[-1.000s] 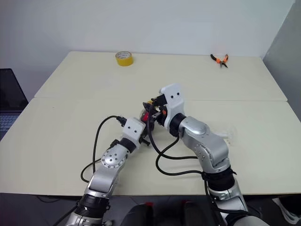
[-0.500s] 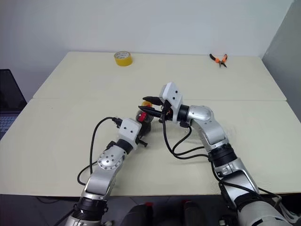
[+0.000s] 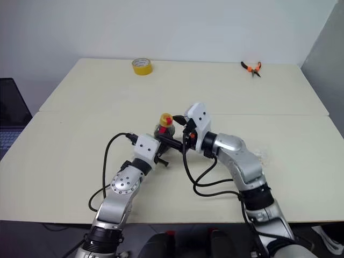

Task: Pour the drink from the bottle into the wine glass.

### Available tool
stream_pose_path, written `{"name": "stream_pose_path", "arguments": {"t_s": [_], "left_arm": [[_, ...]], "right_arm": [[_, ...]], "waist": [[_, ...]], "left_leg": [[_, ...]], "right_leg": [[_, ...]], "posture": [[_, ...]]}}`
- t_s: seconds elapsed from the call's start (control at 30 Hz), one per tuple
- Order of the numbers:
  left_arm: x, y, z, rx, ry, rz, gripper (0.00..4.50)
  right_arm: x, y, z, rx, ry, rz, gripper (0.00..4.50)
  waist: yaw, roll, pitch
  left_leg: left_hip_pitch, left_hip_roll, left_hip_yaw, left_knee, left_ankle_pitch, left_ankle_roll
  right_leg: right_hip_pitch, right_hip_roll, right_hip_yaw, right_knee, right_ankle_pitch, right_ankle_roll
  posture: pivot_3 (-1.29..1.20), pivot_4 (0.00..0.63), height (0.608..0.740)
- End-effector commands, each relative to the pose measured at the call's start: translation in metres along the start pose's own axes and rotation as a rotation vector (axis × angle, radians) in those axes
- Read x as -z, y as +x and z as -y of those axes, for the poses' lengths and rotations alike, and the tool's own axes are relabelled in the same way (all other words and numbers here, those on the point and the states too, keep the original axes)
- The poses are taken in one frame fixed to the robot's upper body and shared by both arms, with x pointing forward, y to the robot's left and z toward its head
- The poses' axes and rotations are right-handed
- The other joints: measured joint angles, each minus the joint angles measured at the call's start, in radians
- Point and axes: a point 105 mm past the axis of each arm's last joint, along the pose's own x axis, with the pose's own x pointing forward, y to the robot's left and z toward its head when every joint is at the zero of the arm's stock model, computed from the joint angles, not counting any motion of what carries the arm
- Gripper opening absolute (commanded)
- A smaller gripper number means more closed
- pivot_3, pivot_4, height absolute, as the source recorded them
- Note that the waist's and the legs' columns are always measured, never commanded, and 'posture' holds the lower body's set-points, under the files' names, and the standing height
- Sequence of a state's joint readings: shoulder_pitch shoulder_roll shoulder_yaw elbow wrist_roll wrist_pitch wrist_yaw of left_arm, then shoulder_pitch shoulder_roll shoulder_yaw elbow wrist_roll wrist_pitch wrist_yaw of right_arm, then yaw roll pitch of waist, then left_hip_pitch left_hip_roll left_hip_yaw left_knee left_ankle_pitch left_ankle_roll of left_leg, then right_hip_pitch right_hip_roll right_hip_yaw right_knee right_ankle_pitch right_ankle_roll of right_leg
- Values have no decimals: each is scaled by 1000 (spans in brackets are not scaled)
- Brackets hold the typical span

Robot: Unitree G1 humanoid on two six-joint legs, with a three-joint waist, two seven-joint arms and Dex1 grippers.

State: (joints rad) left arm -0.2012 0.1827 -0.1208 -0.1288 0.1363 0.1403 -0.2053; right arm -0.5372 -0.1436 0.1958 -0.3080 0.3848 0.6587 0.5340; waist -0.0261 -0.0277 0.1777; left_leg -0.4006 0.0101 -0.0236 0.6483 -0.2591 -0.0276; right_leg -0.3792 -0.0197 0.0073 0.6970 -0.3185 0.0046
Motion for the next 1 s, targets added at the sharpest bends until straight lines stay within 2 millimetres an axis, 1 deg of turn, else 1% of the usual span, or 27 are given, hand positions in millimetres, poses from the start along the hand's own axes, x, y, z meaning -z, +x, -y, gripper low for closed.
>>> {"name": "stream_pose_path", "arguments": {"t_s": [0.03, 0.17, 0.33, 0.57, 0.83, 0.93, 1.0], "left_arm": [[-23, 2, -6, -38, 38, 94, 684], [-19, 4, -8, -55, 53, 81, 684], [-17, 5, -8, -58, 65, 74, 683], [-15, 5, -6, -60, 71, 69, 683], [-15, 5, -7, -64, 75, 66, 683], [-15, 5, -7, -64, 78, 66, 683], [-15, 5, -7, -63, 79, 68, 683]], "right_arm": [[-22, -3, -10, 72, -41, 61, 3941], [-24, -1, -9, 173, -22, 75, 3941], [-21, 9, -2, 249, -5, 65, 3941], [-21, 21, -2, 272, 26, 60, 3941], [-16, 22, 3, 292, 43, 36, 3941], [-16, 21, 4, 300, 43, 36, 3380], [-16, 21, 5, 305, 43, 37, 2665]], "waist": [[0, 0, 0], [-1, 0, 0], [-1, 0, 0], [-3, 0, 0], [-2, 0, 0], [-2, 0, 0], [-2, 0, 0]], "left_leg": [[0, 0, 0, 0, 0, 0], [1, 0, 0, 0, 0, 0], [0, 0, 0, 0, 0, 0], [1, 0, 0, 0, 0, 0], [0, 0, 0, -1, 0, 0], [0, 0, 0, -1, 0, 0], [0, 0, 0, -1, 0, 0]], "right_leg": [[0, 0, 0, 0, 0, 0], [0, 0, -1, 1, 0, 0], [0, 0, 0, 1, 0, 0], [0, 0, 0, 1, 0, 0], [0, 0, 0, 0, 0, 0], [0, 0, 0, 1, 0, 0], [0, 0, 0, 1, 0, 0]], "posture": [[0, 150, 740], [0, 150, 740], [0, 150, 740], [0, 150, 740], [0, 150, 740], [0, 150, 740], [0, 150, 740]]}}
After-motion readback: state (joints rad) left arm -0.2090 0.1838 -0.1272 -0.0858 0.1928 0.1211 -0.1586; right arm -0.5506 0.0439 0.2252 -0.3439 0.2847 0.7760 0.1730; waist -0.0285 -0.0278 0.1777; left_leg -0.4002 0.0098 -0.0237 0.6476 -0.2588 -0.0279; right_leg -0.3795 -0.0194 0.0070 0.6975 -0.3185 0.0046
